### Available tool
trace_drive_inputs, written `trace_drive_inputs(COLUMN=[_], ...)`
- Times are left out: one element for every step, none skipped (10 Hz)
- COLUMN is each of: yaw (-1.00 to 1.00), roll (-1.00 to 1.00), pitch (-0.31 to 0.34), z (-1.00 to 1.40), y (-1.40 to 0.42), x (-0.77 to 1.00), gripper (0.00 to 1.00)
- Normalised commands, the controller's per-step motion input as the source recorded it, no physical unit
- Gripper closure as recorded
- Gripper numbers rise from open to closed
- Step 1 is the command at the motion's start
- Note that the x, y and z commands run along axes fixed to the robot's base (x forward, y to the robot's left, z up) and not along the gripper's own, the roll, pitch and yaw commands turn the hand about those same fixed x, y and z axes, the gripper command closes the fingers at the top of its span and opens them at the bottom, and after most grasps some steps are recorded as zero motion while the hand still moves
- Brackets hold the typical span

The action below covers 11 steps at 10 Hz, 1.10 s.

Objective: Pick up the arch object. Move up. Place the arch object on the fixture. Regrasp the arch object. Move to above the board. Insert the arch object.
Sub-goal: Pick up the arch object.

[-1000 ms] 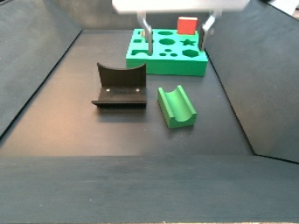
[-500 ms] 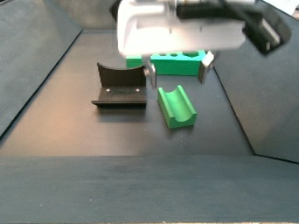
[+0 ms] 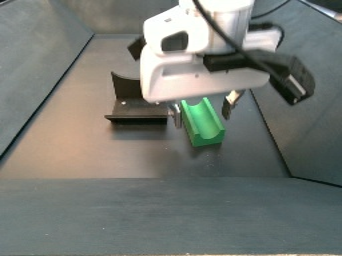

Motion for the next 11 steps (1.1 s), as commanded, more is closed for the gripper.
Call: trace_drive_inputs(yaw=[0.12,0.08,0.0,0.0,0.0,0.0,0.0,0.0,0.0,0.0,0.03], roll=[-0.13,-0.15,-0.11,-0.06,0.0,0.0,0.0,-0.06,0.0,-0.04,-0.1], pitch=[-0.111,-0.106,-0.14,-0.141,-0.074,-0.017,0.019,0.041,0.0,0.011,0.096], z=[-0.54,-0.46,-0.25,-0.19,-0.1,0.0,-0.02,-0.24,-0.28,-0.47,-0.63], y=[0.0,0.0,0.0,0.0,0.0,0.0,0.0,0.0,0.0,0.0,0.0], x=[0.0,0.0,0.0,0.0,0.0,0.0,0.0,0.0,-0.09,-0.18,-0.11], gripper=[0.0,0.0,0.0,0.0,0.0,0.0,0.0,0.0,0.0,0.0,0.0])
